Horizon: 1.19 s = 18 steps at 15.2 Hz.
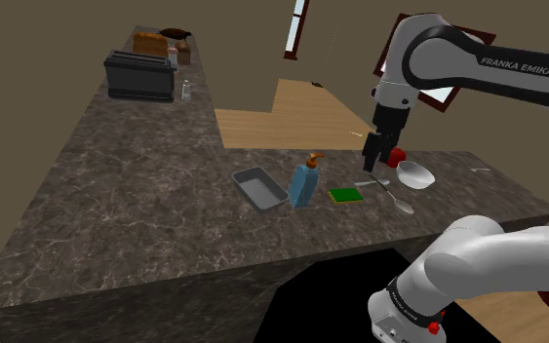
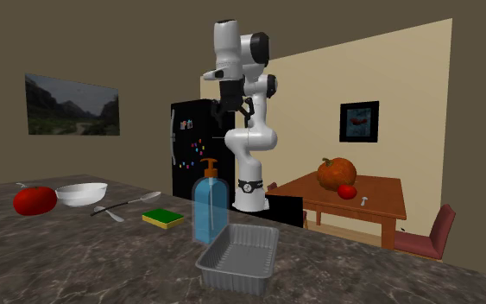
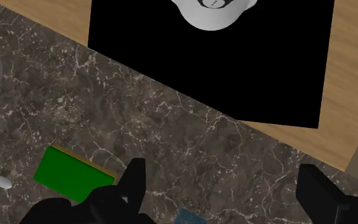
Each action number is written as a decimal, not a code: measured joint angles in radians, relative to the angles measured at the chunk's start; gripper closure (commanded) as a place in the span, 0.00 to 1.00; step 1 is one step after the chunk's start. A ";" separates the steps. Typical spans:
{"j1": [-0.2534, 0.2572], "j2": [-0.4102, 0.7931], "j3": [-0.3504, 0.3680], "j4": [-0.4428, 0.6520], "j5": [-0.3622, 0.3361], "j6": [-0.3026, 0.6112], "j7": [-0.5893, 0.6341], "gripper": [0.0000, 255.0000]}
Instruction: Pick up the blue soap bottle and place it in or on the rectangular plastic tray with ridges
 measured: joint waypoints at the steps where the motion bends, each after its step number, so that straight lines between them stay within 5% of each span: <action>1: 0.000 0.000 0.000 0.000 0.000 0.000 0.000 0.00; 10: -0.029 0.319 0.036 0.103 0.008 0.194 0.129 0.00; 18: -0.051 0.652 0.050 0.305 -0.009 0.303 0.259 0.00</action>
